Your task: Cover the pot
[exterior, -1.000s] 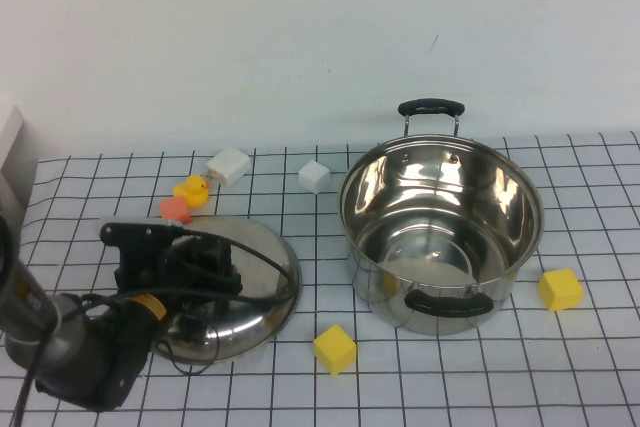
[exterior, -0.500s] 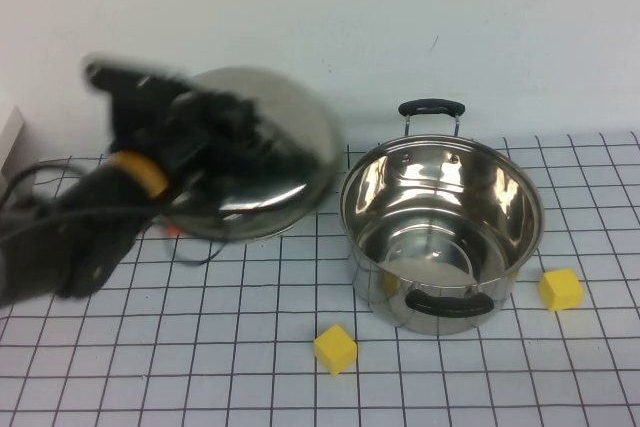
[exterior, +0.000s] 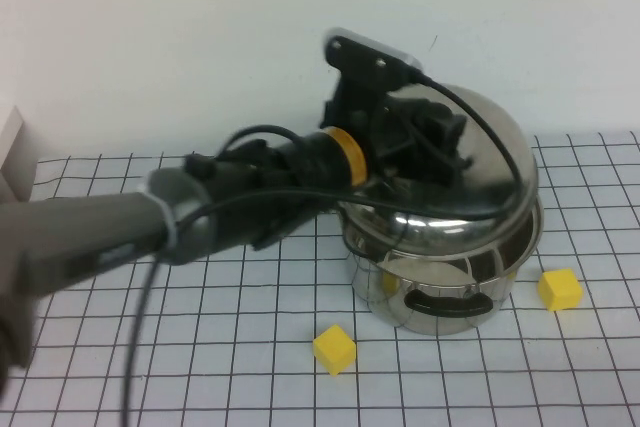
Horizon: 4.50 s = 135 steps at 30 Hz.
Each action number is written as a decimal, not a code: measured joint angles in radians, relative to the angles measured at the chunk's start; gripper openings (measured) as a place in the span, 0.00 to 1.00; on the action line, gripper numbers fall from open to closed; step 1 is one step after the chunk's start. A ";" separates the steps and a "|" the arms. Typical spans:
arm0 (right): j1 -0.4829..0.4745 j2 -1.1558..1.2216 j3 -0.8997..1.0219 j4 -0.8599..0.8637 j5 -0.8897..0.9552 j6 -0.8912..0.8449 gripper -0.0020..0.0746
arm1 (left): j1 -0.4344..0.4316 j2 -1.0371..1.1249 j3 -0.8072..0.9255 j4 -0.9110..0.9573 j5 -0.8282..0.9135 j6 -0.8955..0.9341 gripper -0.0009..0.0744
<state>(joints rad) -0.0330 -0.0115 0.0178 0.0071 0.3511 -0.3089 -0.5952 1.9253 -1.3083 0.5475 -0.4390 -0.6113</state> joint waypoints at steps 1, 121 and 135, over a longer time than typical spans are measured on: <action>0.000 0.000 0.000 0.000 0.000 0.000 0.04 | -0.008 0.020 -0.015 0.000 0.002 0.000 0.45; 0.000 0.000 0.000 0.000 0.000 0.000 0.04 | -0.027 -0.181 -0.118 0.001 0.492 0.005 0.36; 0.000 0.000 0.000 0.000 0.000 0.000 0.04 | -0.027 -0.687 0.029 -0.005 0.963 -0.092 0.01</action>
<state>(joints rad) -0.0330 -0.0115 0.0178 0.0071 0.3511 -0.3089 -0.6225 1.2380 -1.2796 0.5429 0.5236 -0.7032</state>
